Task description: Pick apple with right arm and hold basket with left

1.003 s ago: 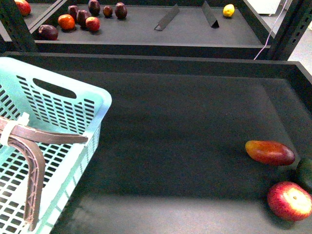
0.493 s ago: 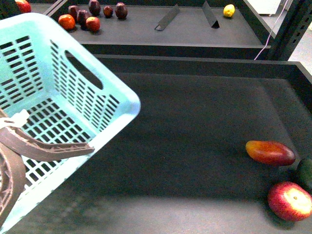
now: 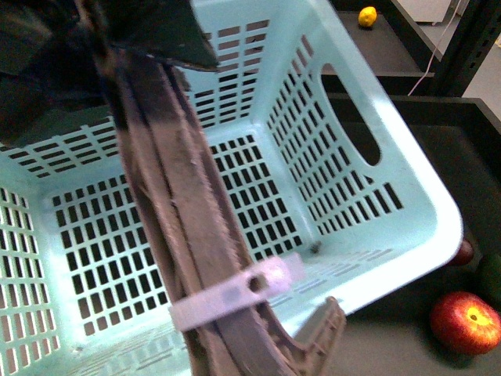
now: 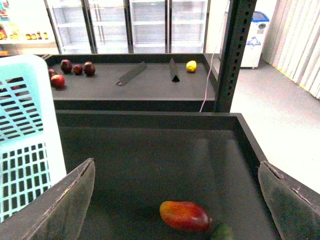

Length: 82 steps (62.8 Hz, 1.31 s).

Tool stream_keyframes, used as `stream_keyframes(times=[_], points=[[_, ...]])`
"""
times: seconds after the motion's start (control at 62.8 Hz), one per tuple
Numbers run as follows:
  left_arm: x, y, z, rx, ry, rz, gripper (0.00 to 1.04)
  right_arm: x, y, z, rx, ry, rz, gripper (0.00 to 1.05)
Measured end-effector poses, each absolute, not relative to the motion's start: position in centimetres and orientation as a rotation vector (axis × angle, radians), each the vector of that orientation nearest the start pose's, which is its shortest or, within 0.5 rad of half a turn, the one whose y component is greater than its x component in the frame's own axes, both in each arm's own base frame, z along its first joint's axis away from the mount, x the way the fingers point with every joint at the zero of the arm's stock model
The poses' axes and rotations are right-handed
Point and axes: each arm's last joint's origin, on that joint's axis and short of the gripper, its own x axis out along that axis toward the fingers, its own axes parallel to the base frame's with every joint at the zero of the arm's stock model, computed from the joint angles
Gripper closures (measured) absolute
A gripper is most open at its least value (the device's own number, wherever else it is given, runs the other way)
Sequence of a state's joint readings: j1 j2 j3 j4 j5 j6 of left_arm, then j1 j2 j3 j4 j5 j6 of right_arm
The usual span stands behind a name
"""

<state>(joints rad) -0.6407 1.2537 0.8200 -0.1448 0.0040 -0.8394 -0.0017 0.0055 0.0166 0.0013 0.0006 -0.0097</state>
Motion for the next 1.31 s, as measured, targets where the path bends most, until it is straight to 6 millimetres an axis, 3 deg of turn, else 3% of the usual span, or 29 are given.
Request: stream_keyframes(times=[0.509,0.621,0.716,0.891,1.305], points=[[20.9,-16.5,25.7,-0.626,0.744,-0.364,0.89,9.7,0.0,16.9,-0.015,-0.002,-0.012,0.09],[20.9,-16.5,25.7,-0.628,0.747,-0.367,0.89,10.1,-0.4,16.4,-0.169,0.414,-0.160,0.09],[20.9,-16.5,25.7,-0.628,0.747,-0.369,0.89,11.1,-0.8,15.1,-0.197,0.587,-0.150,0.09],[20.9,-16.5,25.7,-0.628,0.746,-0.367,0.89,13.2,-1.7,13.9,-0.165,0.656,-0.137,0.09],[20.9,-16.5,25.7,-0.628,0.747,-0.368,0.89,20.5,-3.9,8.0,-0.244,0.843,-0.087,0.09]])
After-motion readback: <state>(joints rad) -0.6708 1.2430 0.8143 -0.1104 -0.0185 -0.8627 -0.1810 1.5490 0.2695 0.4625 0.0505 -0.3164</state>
